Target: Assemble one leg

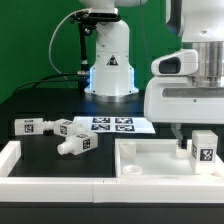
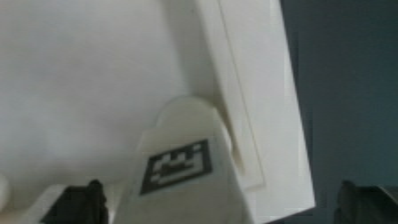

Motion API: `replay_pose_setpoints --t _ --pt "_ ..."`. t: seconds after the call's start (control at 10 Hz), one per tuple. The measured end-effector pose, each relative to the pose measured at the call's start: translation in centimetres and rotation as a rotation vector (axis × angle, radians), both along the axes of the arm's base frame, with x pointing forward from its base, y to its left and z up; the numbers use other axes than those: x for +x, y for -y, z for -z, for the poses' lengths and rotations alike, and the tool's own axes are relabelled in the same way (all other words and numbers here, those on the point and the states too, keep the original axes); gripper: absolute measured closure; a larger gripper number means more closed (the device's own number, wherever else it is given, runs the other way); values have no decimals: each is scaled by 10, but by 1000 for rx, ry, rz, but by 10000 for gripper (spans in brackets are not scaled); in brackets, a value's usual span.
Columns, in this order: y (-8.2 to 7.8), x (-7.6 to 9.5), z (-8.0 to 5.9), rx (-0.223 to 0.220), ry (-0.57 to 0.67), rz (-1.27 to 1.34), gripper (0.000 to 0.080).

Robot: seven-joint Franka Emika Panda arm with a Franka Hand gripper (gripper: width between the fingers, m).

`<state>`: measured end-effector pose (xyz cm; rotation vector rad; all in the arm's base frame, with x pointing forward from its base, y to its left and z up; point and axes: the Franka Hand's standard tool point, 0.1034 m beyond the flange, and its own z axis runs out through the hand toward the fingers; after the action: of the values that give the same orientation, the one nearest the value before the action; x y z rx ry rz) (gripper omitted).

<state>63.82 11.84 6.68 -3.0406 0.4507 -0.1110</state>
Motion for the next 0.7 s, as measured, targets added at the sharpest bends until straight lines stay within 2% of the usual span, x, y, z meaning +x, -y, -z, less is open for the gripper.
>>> replay_pose_setpoints --t 0.1,0.2,0.3,0.4,0.7 --pt "1 0 0 3 -2 40 274" --pt "1 0 0 2 -2 42 274" --pt "1 0 0 3 -3 56 462" --pt "2 0 1 12 -9 166 514" --pt "3 3 1 39 -20 531 514"
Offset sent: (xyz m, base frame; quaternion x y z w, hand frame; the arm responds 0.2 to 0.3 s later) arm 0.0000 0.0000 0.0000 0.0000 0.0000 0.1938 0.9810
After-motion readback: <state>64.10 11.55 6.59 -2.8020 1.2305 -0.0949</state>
